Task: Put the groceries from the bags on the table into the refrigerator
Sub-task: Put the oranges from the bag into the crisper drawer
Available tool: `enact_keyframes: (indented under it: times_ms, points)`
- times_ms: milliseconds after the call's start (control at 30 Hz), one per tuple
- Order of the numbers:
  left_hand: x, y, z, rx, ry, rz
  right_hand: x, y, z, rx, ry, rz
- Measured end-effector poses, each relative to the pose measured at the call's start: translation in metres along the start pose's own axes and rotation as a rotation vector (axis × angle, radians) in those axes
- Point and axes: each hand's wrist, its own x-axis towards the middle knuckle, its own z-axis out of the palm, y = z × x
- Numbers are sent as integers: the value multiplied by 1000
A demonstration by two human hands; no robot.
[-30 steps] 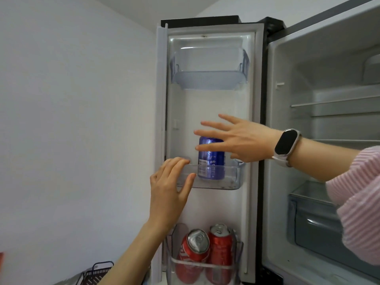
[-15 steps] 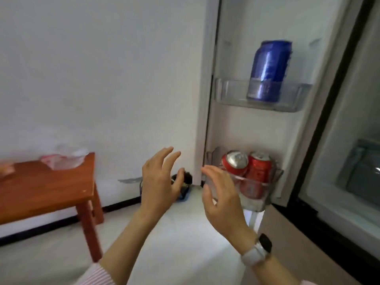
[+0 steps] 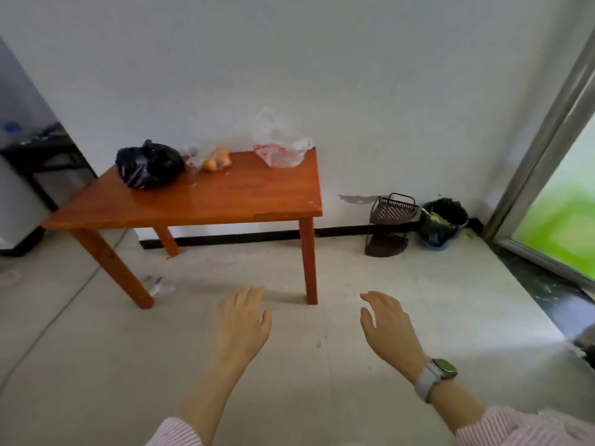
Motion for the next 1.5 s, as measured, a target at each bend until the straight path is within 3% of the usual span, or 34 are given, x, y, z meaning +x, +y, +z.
enact_keyframes:
  times_ms: [267, 500, 800, 1000, 1200, 1400, 1500]
  points:
    - [73, -161, -5, -33, -11, -227, 120, -141, 105, 125, -132, -120]
    - [150, -241, 22, -102, -29, -323, 226, -193, 188, 92, -271, -185]
    - [359, -353, 49, -125, -77, -356, 448, -255, 283, 133, -308, -185]
    - [475, -417, 42, -286, -7, -403, 576, -312, 324, 157, -354, -240]
    - [588, -477, 71, -318, 16, -307, 683, -342, 382, 83, -385, -242]
    - [720, -540, 96, -295, 91, -188, 813, -382, 451, -57, -271, -206]
    - [775, -567, 110, -282, 94, -116, 863, -399, 493, -163, -317, -186]
